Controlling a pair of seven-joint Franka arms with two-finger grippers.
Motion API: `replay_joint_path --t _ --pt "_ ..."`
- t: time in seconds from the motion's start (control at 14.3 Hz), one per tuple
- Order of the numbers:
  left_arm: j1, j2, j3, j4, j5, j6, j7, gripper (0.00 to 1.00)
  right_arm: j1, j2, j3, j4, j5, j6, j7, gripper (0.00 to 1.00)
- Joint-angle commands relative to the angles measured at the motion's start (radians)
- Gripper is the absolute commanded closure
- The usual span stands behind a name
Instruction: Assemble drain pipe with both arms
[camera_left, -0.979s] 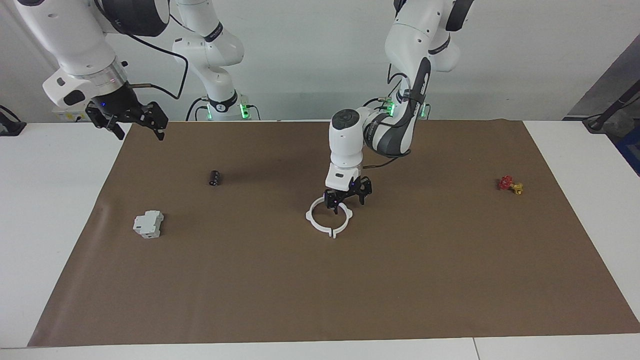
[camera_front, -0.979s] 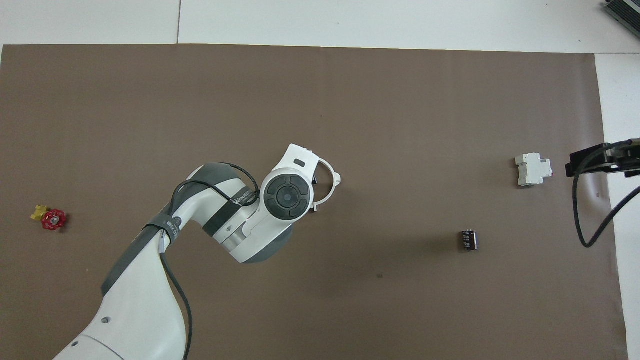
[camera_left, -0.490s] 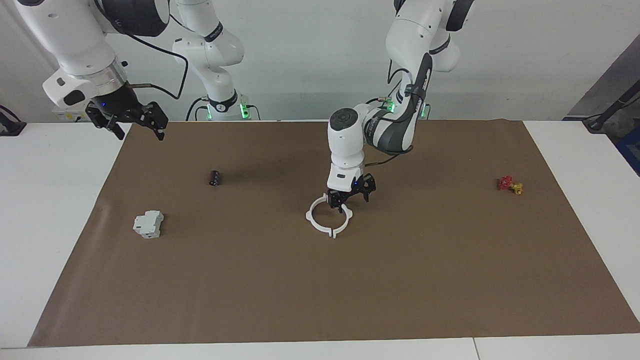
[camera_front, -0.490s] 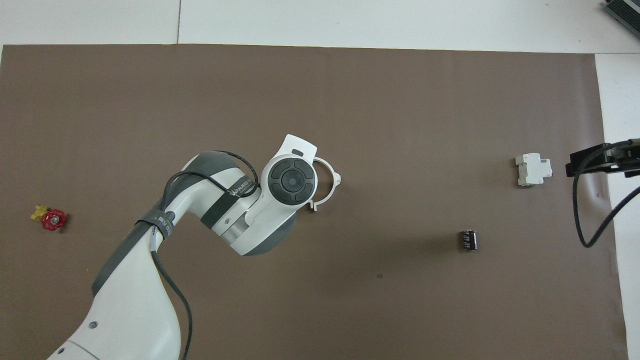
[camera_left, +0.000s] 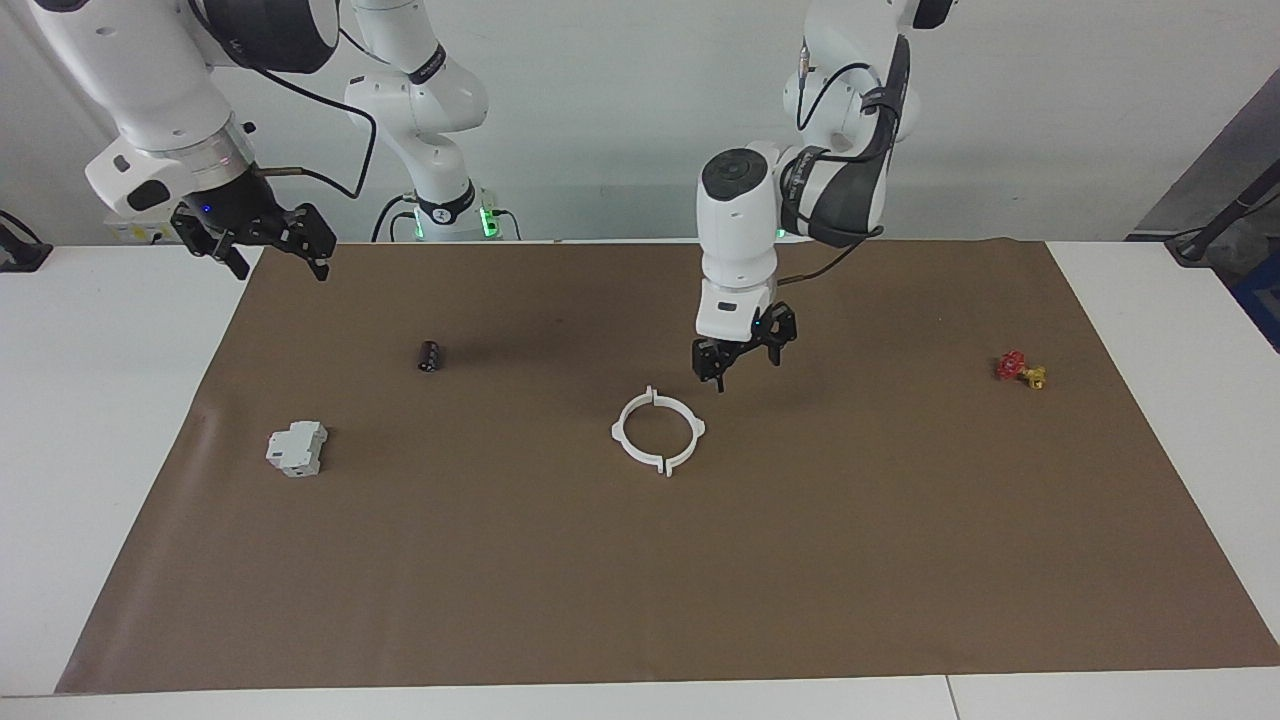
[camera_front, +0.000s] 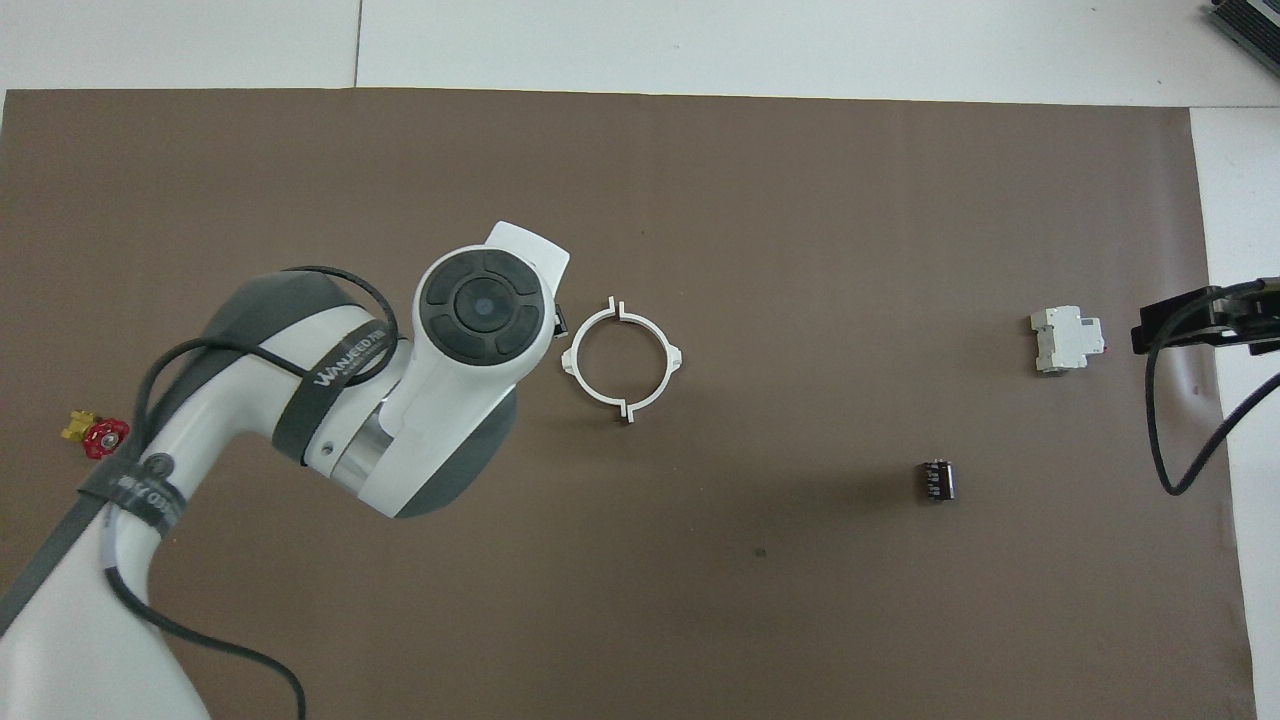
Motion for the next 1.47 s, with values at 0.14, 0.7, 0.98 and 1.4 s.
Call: replay_joint_path --t 0.14,0.7,0.98,1.4 --pt "0.232 -0.138 0.006 -0.003 -0.089 -0.144 0.412 0.00 -0.002 -0.020 0.001 -0.017 0.002 0.005 0.012 0.00" --pt "0.570 -0.298 0.003 0.035 -0.192 -0.333 1.072 0.00 -0.002 -0.020 0.001 -0.017 0.002 0.005 0.012 0.00" --pt "0.512 -0.290 -0.025 0.058 -0.198 -0.289 0.927 0.00 -0.002 -0.020 0.001 -0.017 0.002 0.005 0.012 0.00" --pt "0.506 -0.266 -0.026 0.090 -0.210 -0.271 0.927 0.00 -0.002 -0.020 0.001 -0.017 0.002 0.005 0.012 0.00"
